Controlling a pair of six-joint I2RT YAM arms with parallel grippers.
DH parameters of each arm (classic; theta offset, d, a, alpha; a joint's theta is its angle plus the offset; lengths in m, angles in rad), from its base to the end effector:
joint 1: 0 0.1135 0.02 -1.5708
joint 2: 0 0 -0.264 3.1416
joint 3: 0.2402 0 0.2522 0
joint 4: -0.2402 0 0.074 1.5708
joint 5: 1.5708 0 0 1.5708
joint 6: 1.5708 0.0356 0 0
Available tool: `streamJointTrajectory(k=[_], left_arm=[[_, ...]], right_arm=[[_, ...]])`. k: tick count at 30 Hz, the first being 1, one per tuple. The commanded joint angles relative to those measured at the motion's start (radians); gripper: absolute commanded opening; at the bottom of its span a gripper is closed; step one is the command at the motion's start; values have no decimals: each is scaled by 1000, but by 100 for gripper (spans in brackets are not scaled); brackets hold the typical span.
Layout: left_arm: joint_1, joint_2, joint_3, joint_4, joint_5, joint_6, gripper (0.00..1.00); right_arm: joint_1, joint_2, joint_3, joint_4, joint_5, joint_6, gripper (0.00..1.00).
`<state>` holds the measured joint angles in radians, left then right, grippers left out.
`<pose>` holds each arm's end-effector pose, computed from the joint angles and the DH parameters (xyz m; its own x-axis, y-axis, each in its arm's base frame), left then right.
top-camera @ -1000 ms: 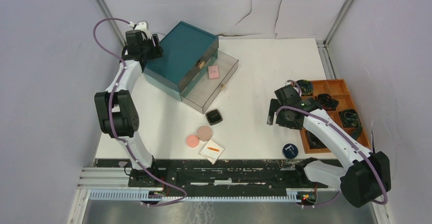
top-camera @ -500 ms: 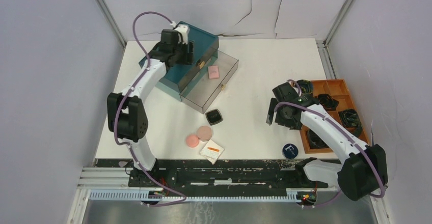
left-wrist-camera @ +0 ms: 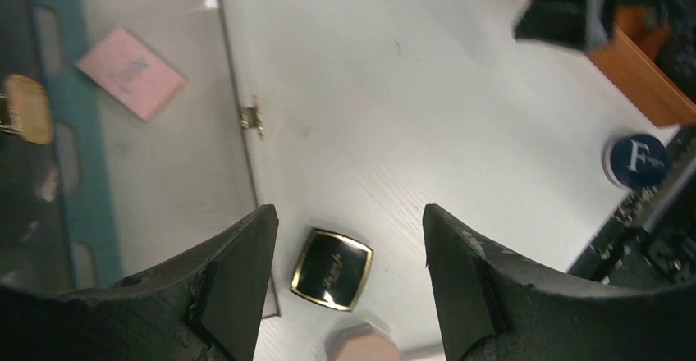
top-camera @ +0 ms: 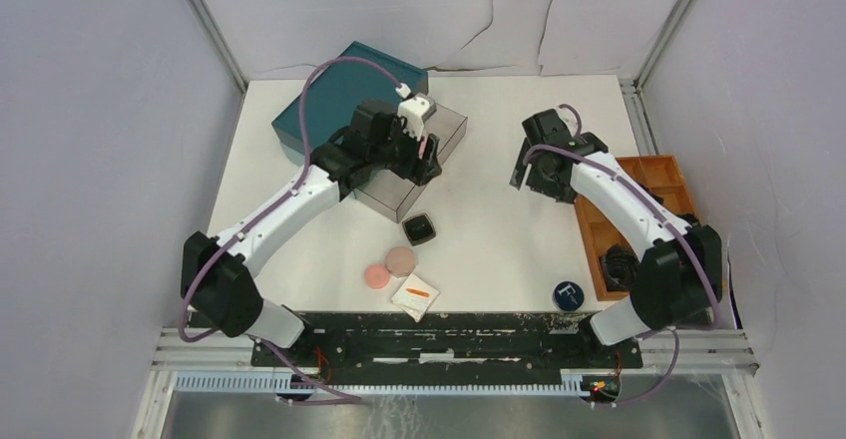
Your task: Organize the makeup
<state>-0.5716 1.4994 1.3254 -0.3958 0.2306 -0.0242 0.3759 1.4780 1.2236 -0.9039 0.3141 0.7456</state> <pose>0.2852 -0.1931 0.3349 -0.4702 0.2745 -0.8388 0.6773 0.7215 -0.1436 0.2747 0.0966 0.2740 -0.7848 0.3839 -0.4866 0.4063 0.9115 0.0640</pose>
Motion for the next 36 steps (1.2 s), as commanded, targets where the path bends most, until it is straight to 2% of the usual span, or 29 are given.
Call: streamJointTrajectory(k=[1,8,17,28,36], left_arm=[[-90,-75,-79,76,83,24,74],[-288,-55,-147,182,105,13,79],[-386,93,-222,393,156,18,88],[-551,356,-27,374,160,110,89],[-646,505,96,356,93,141,88]], right_arm=[[-25,92,139,63,18,24,91],[-38,243,318,69,-8,34,91],[-65,382,568,0,-47,6,91],[-109,434,635,-50,-154,-133,89],[-161,450,627,-45,-168,-190,89]])
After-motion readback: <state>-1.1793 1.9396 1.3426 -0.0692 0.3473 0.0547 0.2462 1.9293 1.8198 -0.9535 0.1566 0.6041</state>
